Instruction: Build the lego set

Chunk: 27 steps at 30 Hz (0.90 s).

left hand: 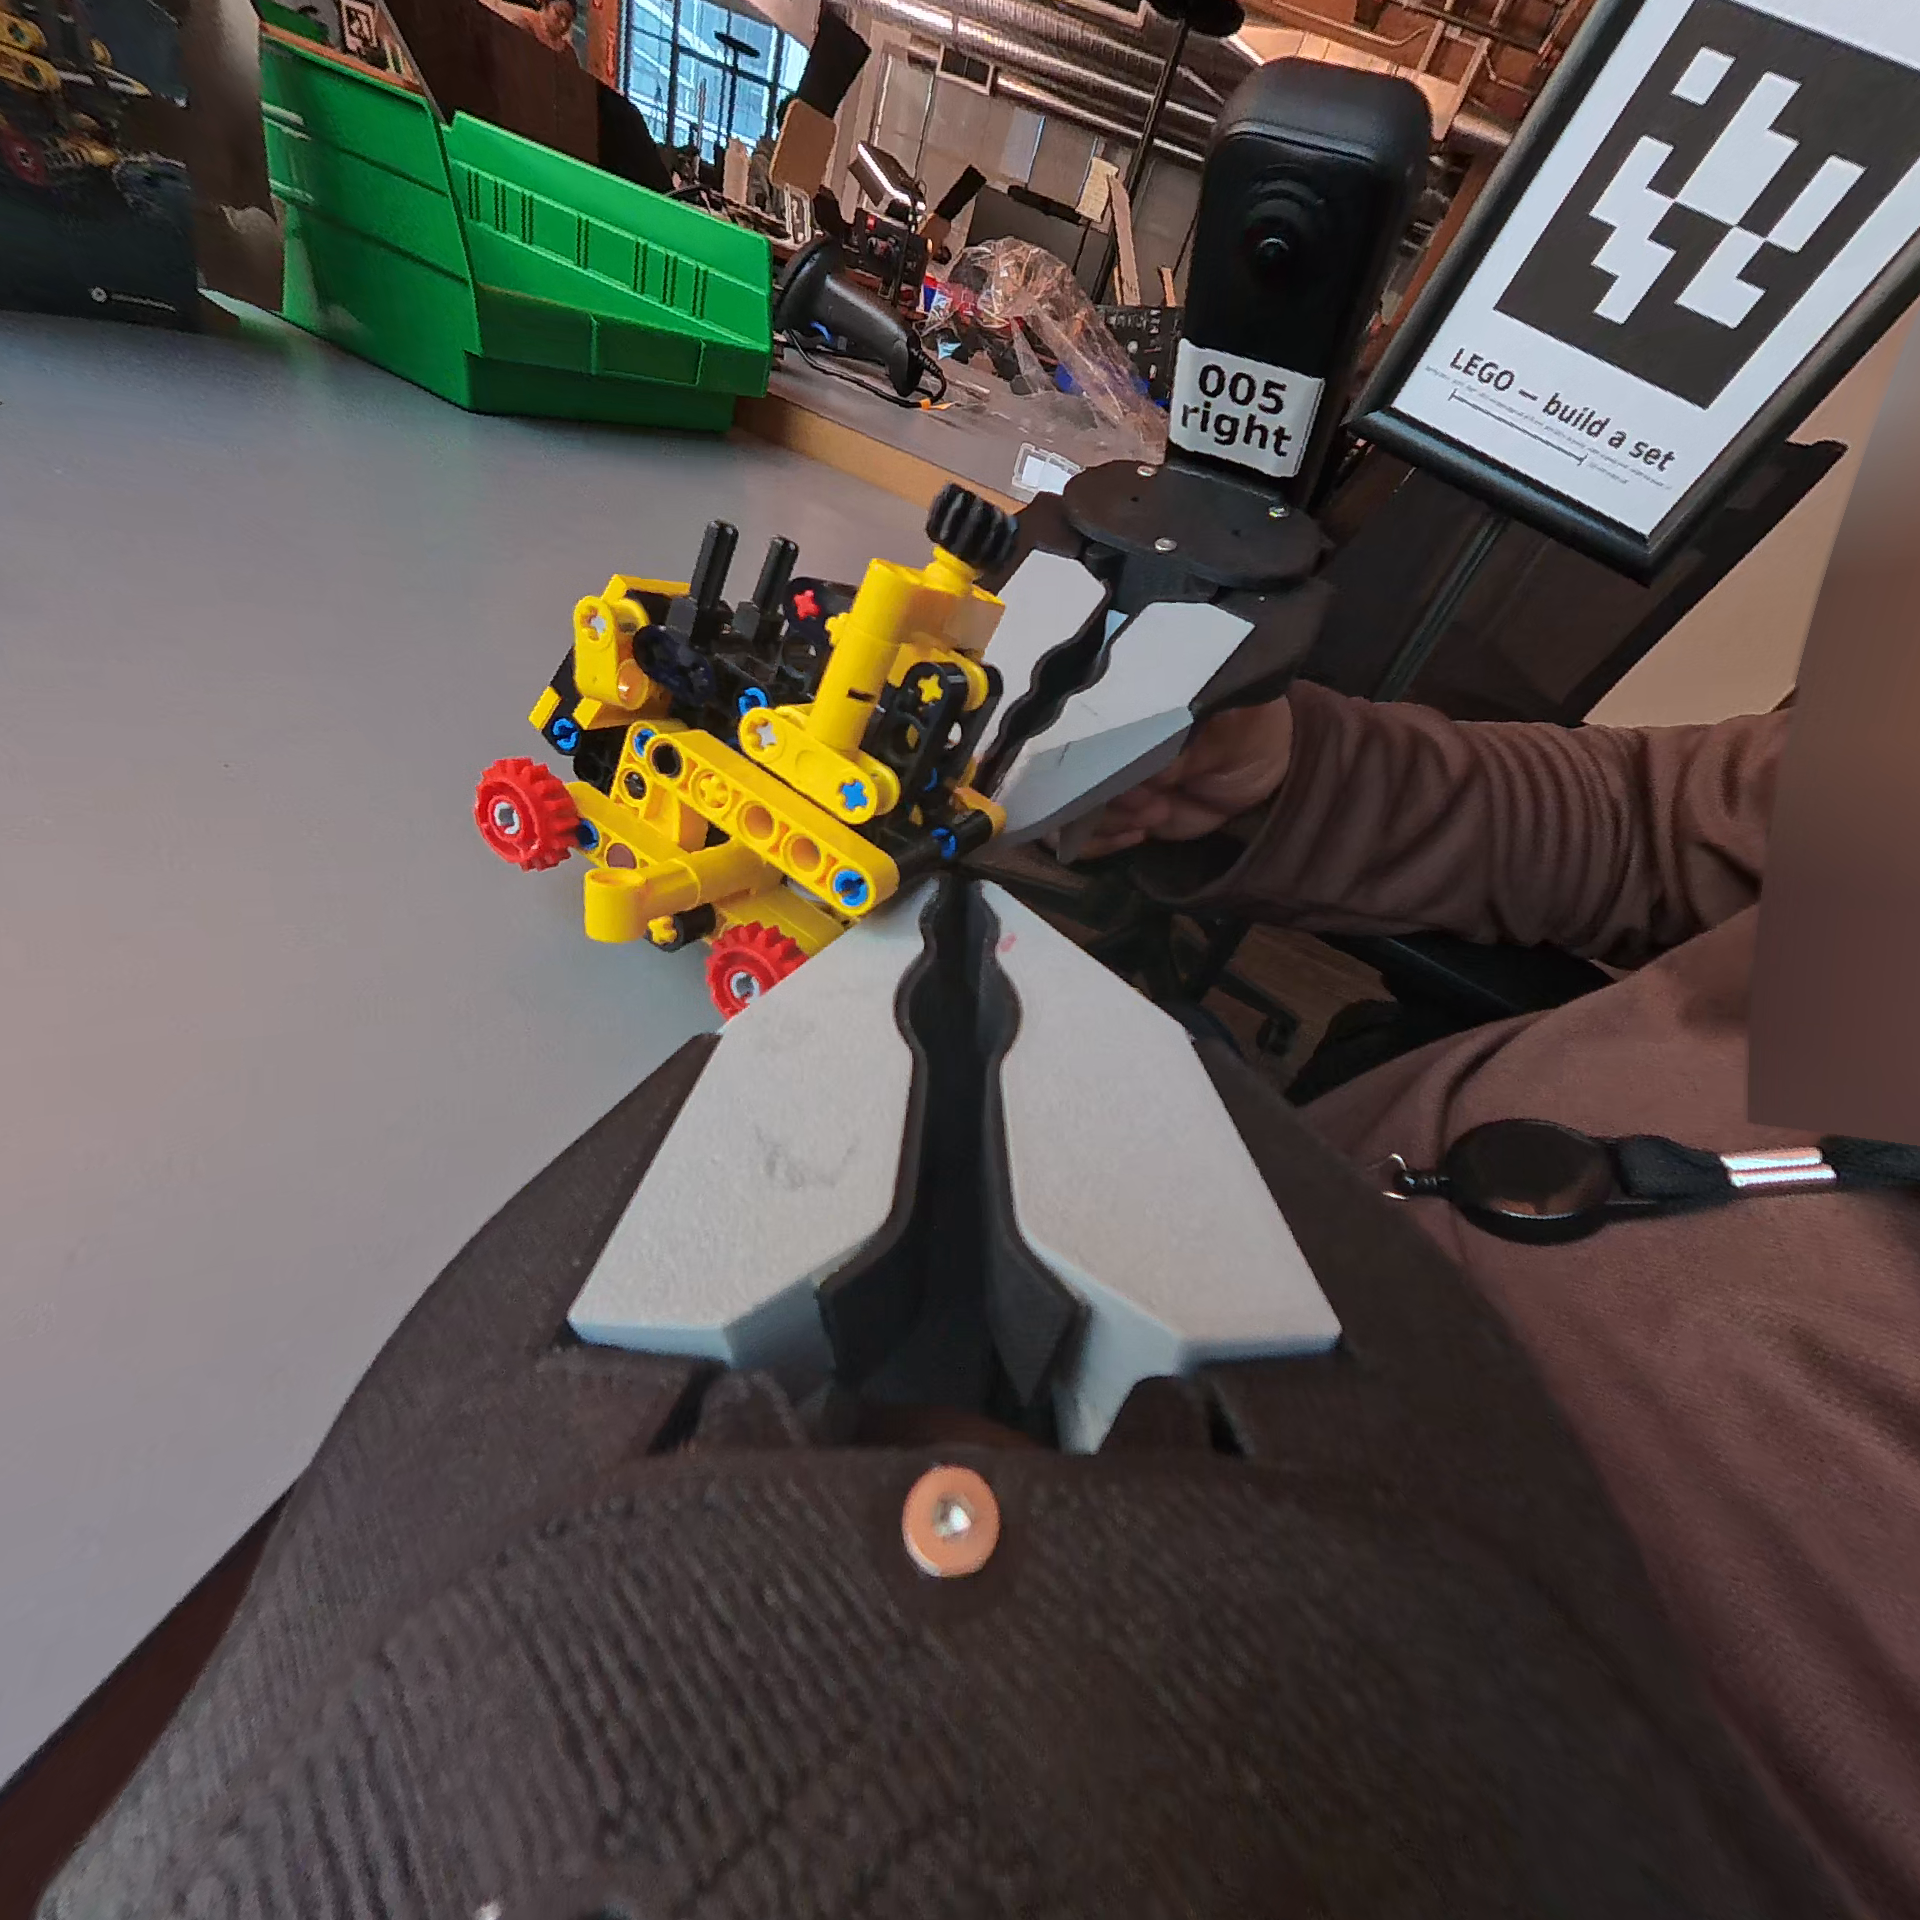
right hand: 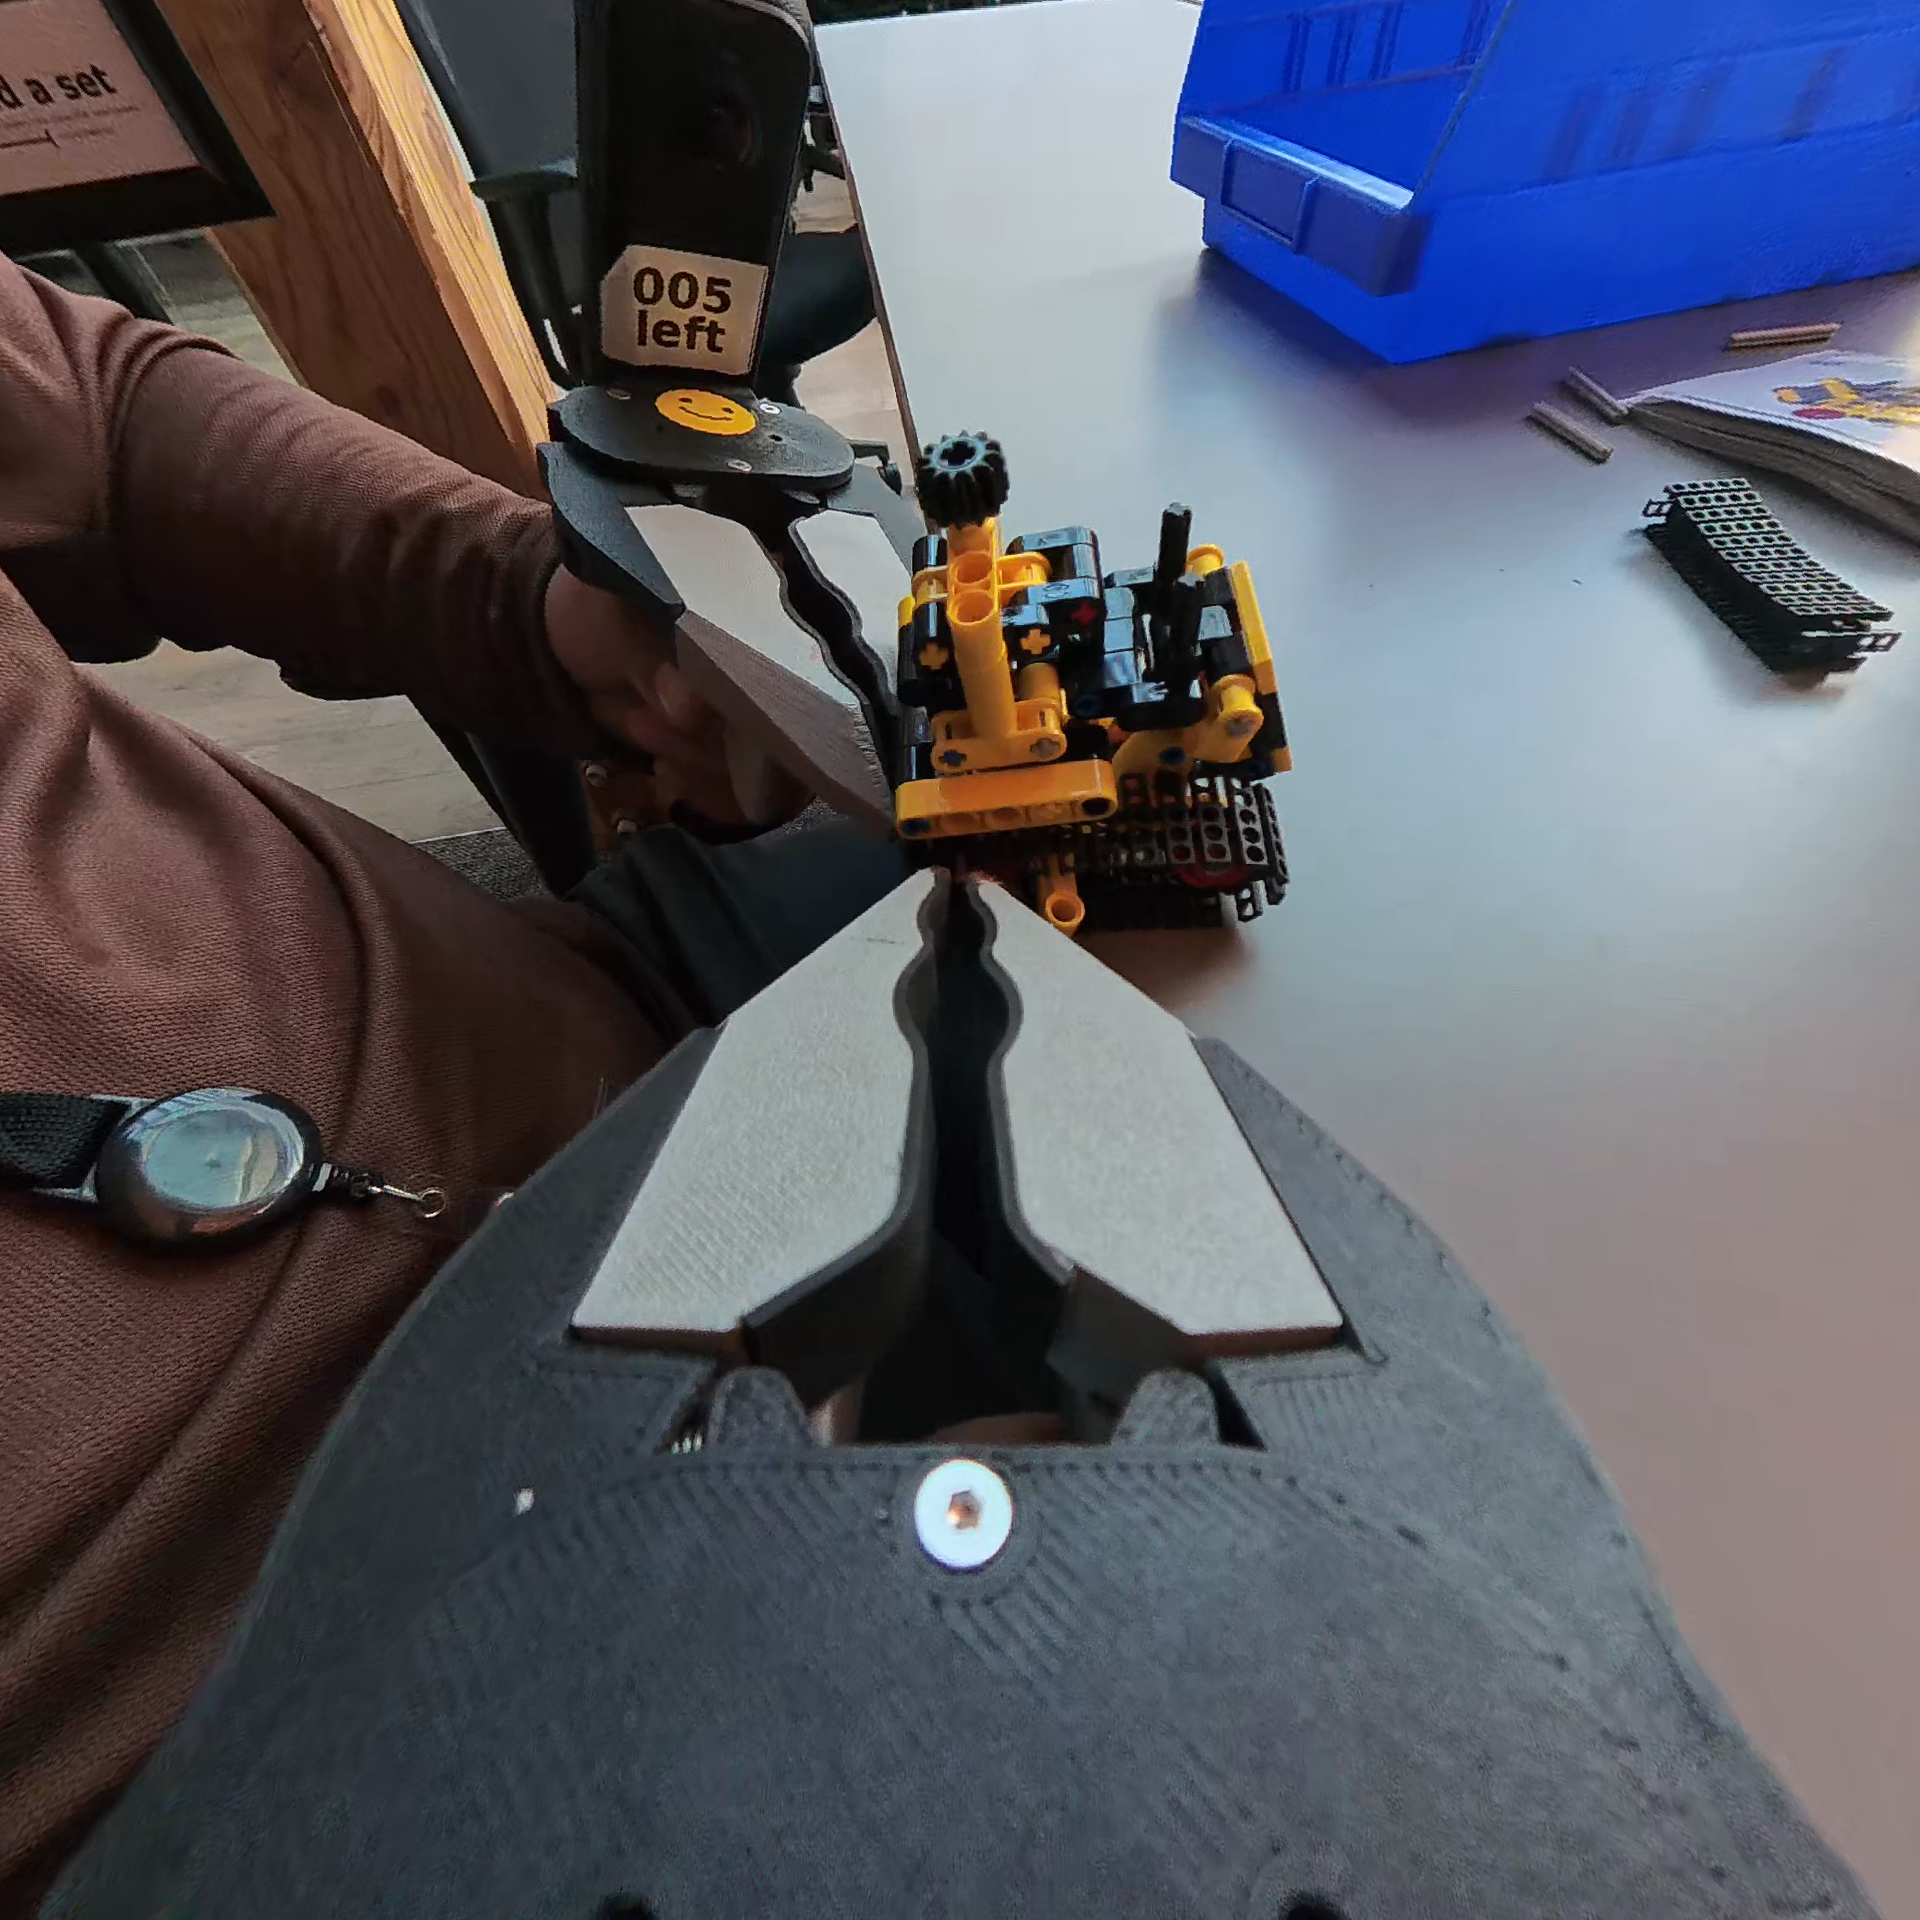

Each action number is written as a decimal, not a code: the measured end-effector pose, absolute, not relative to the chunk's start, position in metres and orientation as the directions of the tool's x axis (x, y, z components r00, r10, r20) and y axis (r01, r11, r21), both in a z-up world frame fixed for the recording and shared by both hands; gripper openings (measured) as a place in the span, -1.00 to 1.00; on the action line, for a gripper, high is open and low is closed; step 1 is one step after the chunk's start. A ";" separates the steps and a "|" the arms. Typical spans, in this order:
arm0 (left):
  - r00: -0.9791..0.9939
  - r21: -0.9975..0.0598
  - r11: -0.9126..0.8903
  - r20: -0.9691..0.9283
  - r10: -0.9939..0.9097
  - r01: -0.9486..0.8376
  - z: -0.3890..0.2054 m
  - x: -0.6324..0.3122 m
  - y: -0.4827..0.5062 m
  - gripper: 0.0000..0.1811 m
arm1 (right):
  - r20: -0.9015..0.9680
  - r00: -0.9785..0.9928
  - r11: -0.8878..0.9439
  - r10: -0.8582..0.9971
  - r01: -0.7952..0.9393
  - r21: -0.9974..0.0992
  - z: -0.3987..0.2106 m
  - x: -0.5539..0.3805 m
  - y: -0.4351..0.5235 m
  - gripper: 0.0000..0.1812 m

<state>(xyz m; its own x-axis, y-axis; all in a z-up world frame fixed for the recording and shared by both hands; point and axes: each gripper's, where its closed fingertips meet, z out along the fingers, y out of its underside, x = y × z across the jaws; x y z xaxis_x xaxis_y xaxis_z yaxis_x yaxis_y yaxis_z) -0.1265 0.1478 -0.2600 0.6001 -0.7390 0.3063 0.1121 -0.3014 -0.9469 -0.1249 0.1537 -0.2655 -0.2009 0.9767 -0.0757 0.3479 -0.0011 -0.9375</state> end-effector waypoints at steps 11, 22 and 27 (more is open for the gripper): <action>0.608 -0.948 -0.300 0.300 -0.735 0.104 -0.261 -0.127 0.148 -1.00 | -0.094 -0.206 -0.014 0.974 0.358 -0.933 -0.266 -0.124 0.154 -1.00; 0.595 -0.934 -0.336 0.341 -0.728 0.124 -0.264 -0.126 0.148 -1.00 | -0.155 -0.220 -0.059 0.963 0.389 -0.920 -0.268 -0.123 0.152 -1.00; 0.589 -0.925 -0.357 0.363 -0.722 0.131 -0.265 -0.124 0.146 -1.00 | -0.074 -0.242 0.017 0.967 0.354 -0.935 -0.267 -0.120 0.148 -1.00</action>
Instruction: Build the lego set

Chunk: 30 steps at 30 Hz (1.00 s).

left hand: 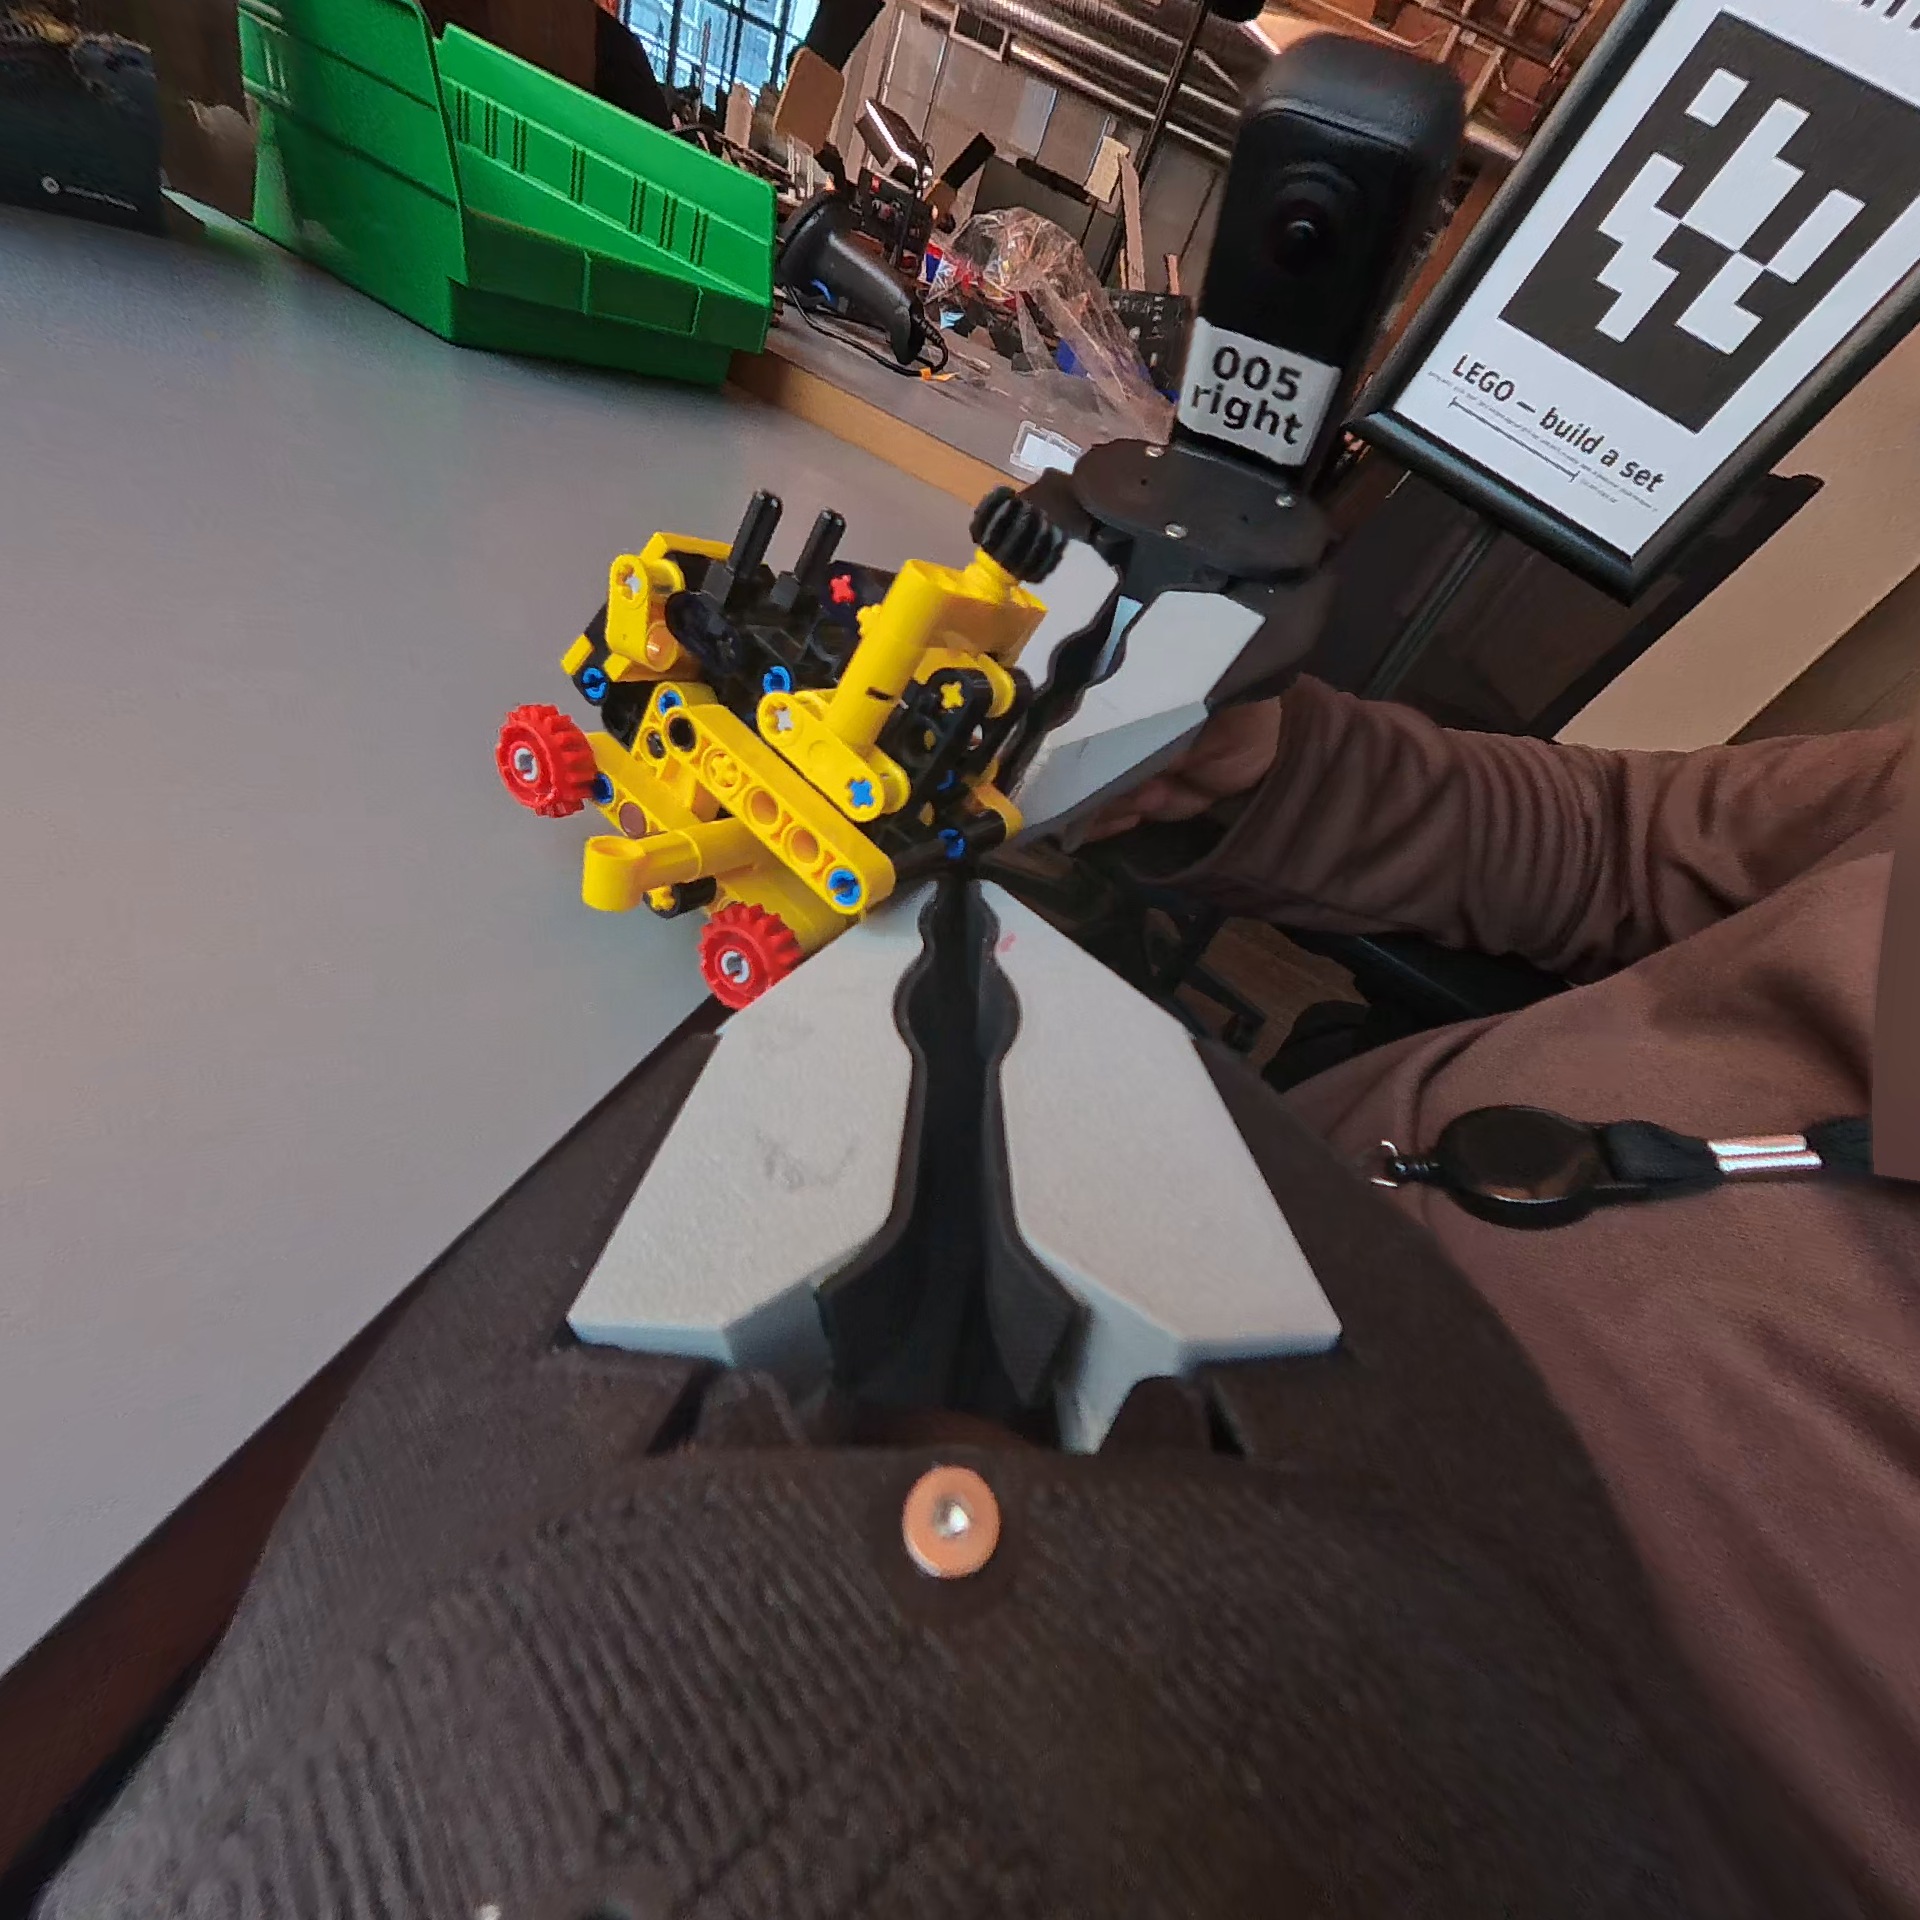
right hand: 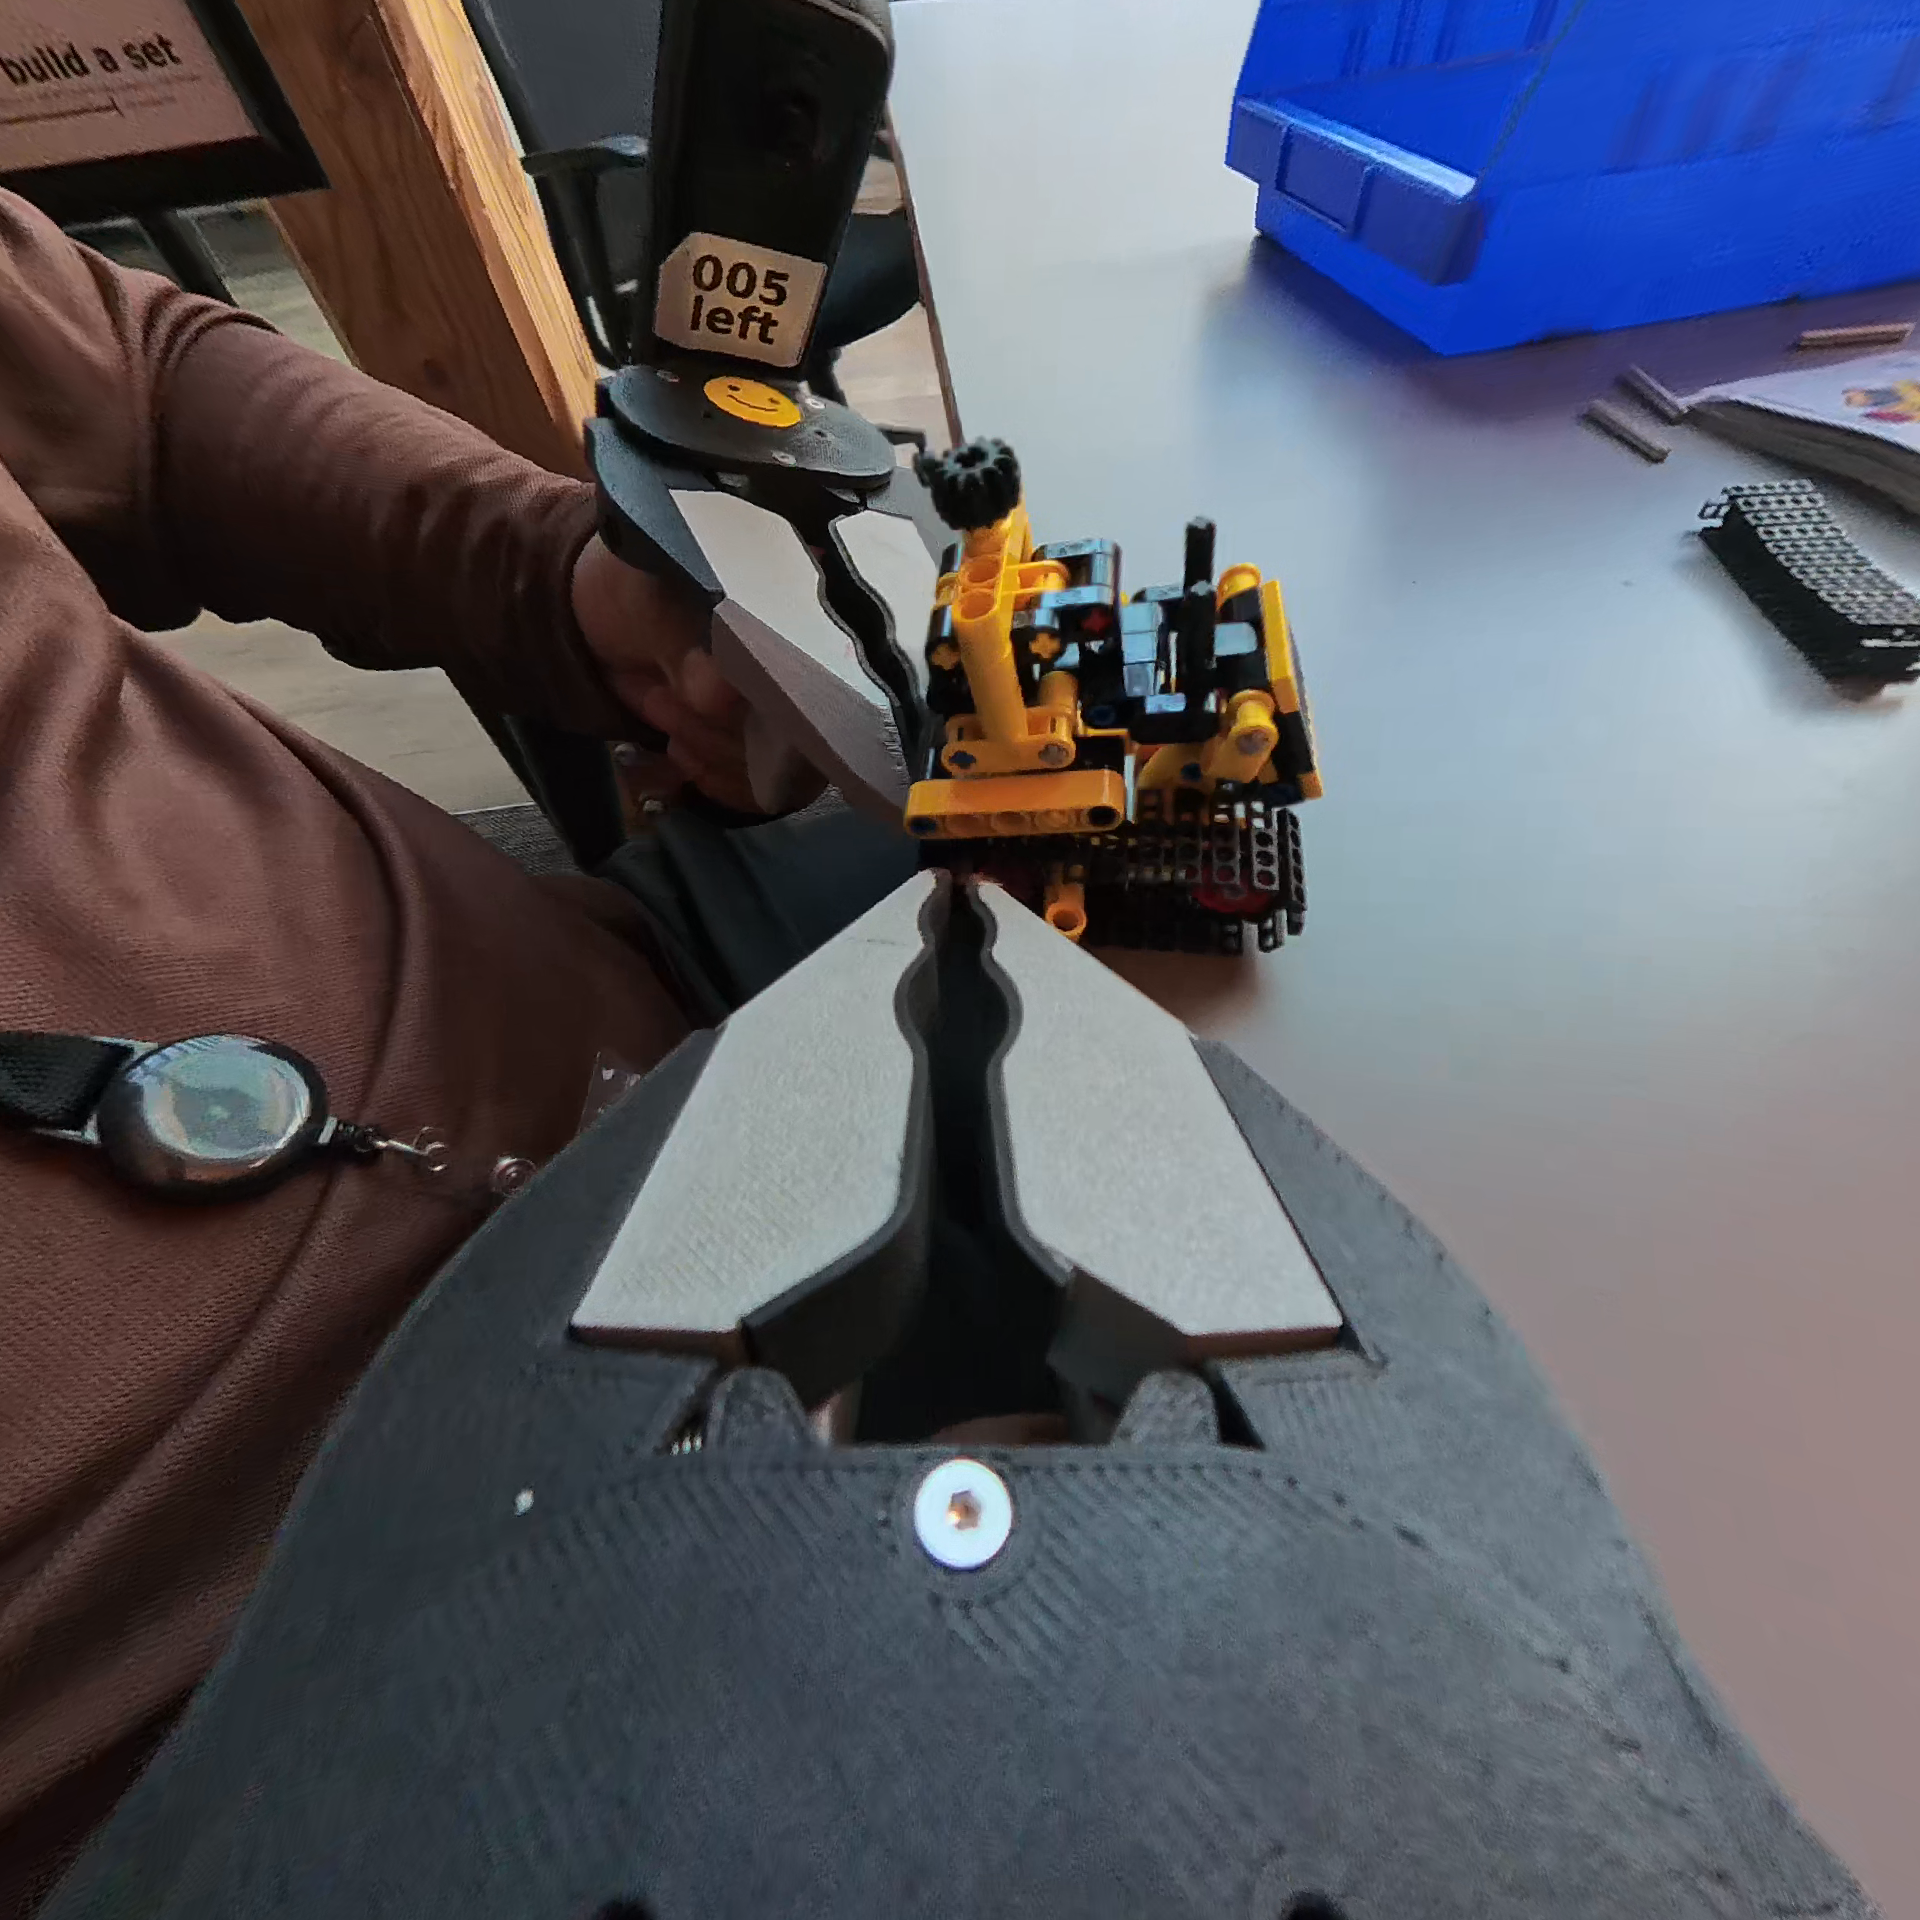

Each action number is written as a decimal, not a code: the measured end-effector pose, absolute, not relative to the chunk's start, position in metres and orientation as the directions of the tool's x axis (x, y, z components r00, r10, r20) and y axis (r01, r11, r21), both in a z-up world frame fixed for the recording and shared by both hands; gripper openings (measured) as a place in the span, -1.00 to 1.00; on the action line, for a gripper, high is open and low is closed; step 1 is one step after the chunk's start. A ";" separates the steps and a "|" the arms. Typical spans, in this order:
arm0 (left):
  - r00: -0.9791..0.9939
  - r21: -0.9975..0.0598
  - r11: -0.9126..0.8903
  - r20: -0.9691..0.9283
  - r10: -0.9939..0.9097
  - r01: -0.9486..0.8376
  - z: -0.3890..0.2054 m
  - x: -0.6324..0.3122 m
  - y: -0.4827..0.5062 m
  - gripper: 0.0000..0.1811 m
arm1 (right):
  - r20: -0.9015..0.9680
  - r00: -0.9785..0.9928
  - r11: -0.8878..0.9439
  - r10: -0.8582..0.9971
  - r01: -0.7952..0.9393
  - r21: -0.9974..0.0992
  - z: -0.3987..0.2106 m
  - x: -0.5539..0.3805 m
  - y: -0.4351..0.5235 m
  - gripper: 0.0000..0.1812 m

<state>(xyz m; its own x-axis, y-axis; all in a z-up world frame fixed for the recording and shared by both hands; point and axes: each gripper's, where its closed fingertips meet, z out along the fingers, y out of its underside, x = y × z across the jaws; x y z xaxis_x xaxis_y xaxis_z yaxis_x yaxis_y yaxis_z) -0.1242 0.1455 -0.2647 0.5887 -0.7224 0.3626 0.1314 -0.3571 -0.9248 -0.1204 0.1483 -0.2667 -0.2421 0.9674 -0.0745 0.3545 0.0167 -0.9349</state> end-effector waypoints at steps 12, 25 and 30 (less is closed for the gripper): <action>0.654 -0.914 -0.371 0.384 -0.652 0.166 -0.264 -0.127 0.149 -1.00 | 0.001 -0.211 0.070 0.977 0.321 -0.944 -0.265 -0.123 0.149 -1.00; 0.743 -0.917 -0.362 0.358 -0.566 0.167 -0.265 -0.127 0.150 -1.00 | 0.003 -0.198 0.067 0.980 0.320 -0.945 -0.265 -0.122 0.150 -1.00; 0.736 -0.886 -0.410 0.425 -0.526 0.219 -0.266 -0.128 0.150 -1.00 | 0.164 -0.175 0.211 0.971 0.301 -0.930 -0.264 -0.123 0.149 -1.00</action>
